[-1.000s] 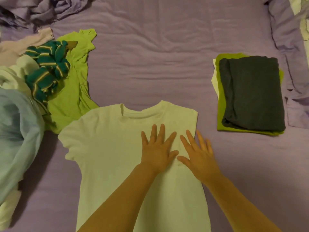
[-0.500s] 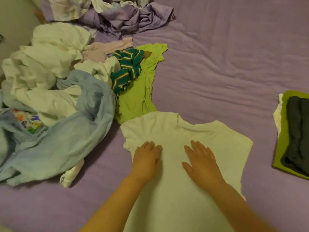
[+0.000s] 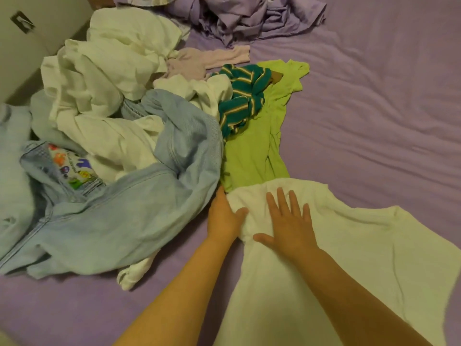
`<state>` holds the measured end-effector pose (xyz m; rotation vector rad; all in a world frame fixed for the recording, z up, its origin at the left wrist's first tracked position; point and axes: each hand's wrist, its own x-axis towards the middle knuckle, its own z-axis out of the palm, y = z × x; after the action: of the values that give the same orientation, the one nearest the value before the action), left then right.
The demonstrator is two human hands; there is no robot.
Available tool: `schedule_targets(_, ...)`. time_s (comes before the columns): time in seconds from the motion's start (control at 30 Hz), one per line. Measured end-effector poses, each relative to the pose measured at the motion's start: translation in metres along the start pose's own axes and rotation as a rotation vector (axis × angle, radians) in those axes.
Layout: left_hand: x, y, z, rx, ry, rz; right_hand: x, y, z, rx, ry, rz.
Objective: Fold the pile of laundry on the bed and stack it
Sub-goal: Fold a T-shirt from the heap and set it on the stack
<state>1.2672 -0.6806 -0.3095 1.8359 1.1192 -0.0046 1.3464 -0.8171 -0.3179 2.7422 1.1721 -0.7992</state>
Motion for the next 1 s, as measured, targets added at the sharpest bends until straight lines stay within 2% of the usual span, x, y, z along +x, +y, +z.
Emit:
schedule_targets(0.1,0.002,0.003,0.002,0.078,-0.02,-0.067,-0.009,-0.001,0.008,0.0,0.08,0.061)
schedule_targets(0.17,-0.003,0.006,0.0,0.088,-0.006,0.001,-0.021,0.0,0.013,0.022,0.106,0.137)
schedule_targets(0.23,-0.008,0.01,-0.002,0.155,0.023,0.104,-0.029,0.002,0.016,0.006,0.062,0.169)
schedule_targets(0.37,-0.016,0.021,-0.004,0.118,-0.053,0.072,-0.028,0.008,0.01,0.057,0.013,0.141)
schedule_targets(0.47,-0.022,0.03,0.0,0.28,-0.12,0.128,-0.04,0.017,0.001,0.169,0.07,0.154)
schedule_targets(0.57,-0.035,0.043,0.009,0.03,-0.261,0.141,-0.065,0.027,-0.003,0.254,0.097,0.194)
schedule_targets(0.63,-0.045,0.044,0.019,-0.049,-0.337,0.236,-0.081,0.033,0.004,0.251,0.073,0.211)
schedule_targets(0.7,-0.052,0.037,0.034,0.164,-0.368,0.432,-0.093,0.037,0.012,0.192,0.023,0.205)
schedule_targets(0.8,-0.054,0.018,0.056,0.736,-0.336,0.696,-0.108,0.032,0.016,0.082,0.038,0.193)
schedule_targets(0.83,-0.053,0.013,0.062,0.862,-0.334,0.744,-0.112,0.032,0.018,0.076,0.044,0.209)
schedule_targets(0.9,-0.046,0.001,0.073,0.976,-0.342,0.771,-0.118,0.034,0.026,0.086,0.054,0.251)
schedule_targets(1.0,-0.034,-0.016,0.084,1.021,-0.302,0.801,-0.123,0.045,0.052,0.038,0.034,0.246)
